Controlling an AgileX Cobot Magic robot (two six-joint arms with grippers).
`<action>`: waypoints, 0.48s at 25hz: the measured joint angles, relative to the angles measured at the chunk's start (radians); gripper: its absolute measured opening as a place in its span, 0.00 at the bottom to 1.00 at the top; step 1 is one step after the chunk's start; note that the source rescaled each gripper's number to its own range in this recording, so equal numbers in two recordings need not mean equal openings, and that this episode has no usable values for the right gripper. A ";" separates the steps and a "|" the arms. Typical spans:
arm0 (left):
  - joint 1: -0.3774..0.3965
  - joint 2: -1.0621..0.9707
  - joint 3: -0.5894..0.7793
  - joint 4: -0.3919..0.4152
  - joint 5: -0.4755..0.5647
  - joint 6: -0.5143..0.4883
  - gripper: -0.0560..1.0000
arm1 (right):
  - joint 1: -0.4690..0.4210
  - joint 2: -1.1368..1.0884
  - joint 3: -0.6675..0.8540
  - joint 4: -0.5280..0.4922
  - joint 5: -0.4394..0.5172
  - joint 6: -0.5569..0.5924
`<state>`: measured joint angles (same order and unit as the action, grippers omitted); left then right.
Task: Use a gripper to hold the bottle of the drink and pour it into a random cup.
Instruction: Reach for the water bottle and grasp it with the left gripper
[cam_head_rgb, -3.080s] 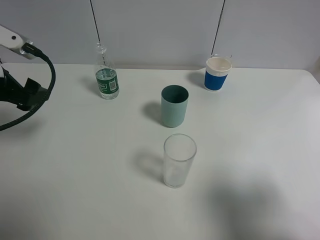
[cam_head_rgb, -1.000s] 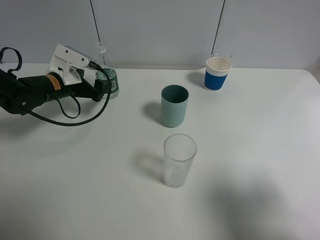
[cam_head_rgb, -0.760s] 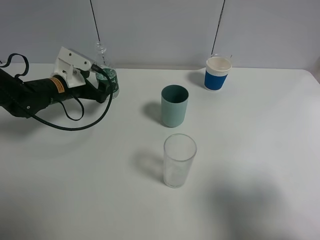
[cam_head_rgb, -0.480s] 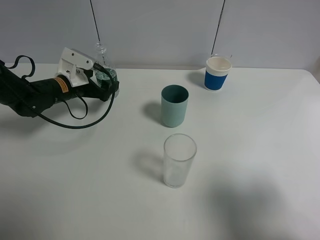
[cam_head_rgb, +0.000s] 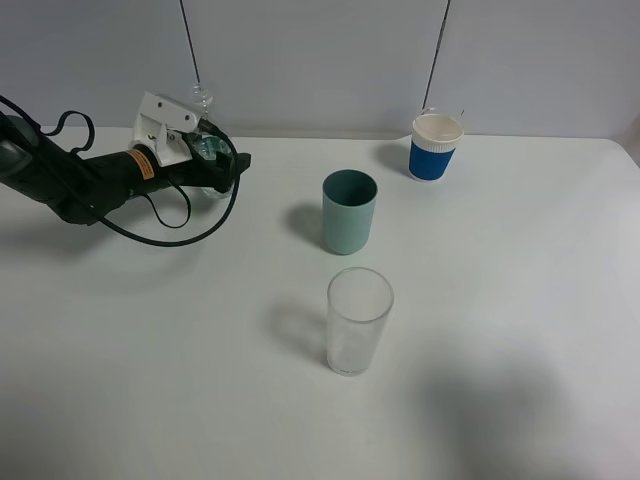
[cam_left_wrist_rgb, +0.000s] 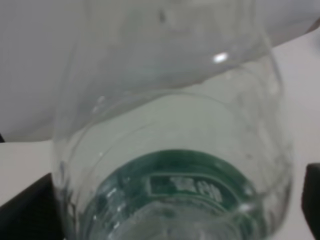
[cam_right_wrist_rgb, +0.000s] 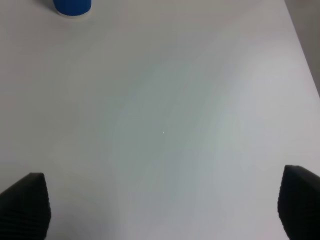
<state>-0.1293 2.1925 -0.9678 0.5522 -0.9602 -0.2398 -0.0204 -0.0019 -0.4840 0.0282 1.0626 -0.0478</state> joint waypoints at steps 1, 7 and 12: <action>0.000 0.007 -0.009 0.000 -0.007 0.000 1.00 | 0.000 0.000 0.000 0.000 0.000 0.000; 0.000 0.041 -0.032 0.000 -0.034 -0.004 0.97 | 0.000 0.000 0.000 0.000 0.000 0.000; 0.000 0.047 -0.033 0.000 -0.035 -0.014 0.08 | 0.000 0.000 0.000 0.000 0.000 0.000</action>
<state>-0.1293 2.2395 -1.0012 0.5525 -0.9957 -0.2538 -0.0204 -0.0019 -0.4840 0.0282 1.0626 -0.0478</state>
